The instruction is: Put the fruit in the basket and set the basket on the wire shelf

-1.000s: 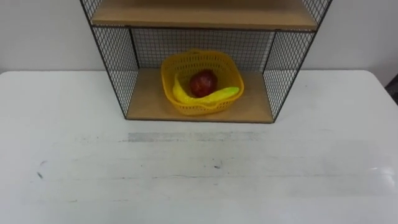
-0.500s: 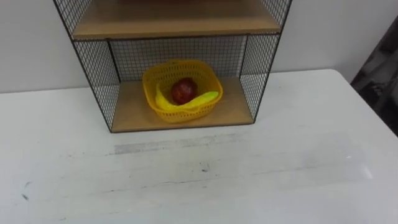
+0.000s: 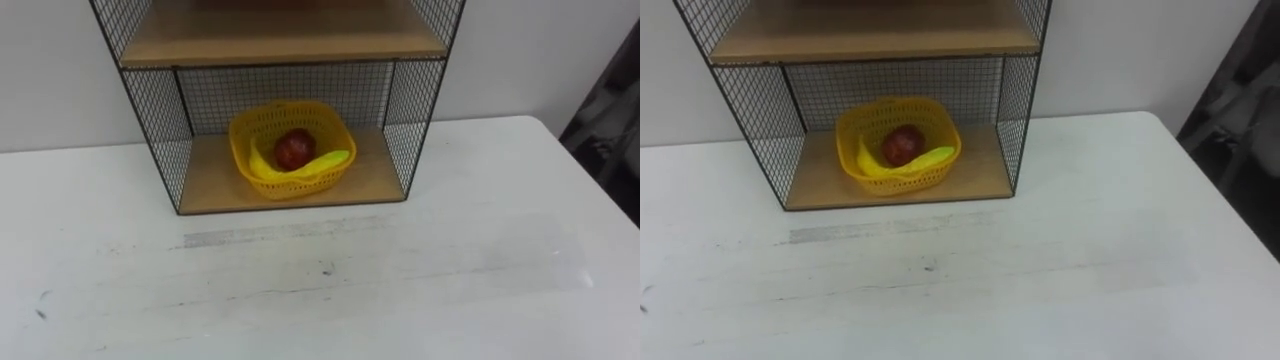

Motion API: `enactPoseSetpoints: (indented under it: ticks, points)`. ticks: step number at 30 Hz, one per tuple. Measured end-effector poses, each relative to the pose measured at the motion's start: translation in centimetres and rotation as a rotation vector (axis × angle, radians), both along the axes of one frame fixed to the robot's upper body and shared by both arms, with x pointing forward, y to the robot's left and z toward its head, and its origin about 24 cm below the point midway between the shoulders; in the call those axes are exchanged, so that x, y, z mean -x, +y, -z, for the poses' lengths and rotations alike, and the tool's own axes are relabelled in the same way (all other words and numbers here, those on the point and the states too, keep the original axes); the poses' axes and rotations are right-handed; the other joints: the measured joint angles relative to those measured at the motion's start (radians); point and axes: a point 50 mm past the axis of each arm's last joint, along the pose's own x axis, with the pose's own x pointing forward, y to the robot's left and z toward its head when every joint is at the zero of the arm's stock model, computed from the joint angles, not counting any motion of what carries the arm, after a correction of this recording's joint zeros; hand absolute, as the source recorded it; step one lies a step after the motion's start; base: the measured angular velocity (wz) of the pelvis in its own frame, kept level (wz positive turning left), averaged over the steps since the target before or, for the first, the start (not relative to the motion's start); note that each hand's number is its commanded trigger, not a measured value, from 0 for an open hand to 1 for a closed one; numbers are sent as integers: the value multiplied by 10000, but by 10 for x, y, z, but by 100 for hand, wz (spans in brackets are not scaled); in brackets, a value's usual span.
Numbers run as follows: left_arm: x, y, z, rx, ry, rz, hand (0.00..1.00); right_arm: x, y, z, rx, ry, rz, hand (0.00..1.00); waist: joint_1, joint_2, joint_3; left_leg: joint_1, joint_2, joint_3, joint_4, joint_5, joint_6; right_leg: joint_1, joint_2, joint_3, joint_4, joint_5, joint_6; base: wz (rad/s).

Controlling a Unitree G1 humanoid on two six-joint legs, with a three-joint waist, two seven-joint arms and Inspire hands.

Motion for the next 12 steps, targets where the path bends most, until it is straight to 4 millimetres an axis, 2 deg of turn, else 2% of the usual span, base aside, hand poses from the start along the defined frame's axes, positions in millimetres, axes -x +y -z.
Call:
enactPoseSetpoints:
  ticks: [2, 12]
  points:
    - [0, -1, 1, 137, 117, 142, 0, -1, 2, 1, -147, 258, -683, 0, 2, -21, 36, 14, 7, 9, -3, 3, -5, 1, 5, 26, 15, -5, -9, 0]
    - [2, -12, 3, 671, 823, 1410, 0, 10, 19, 5, -1039, 1652, -2848, 0, 12, -49, 42, 67, 44, 40, 3, 2, -8, 47, 46, 23, 17, -14, -31, -1]
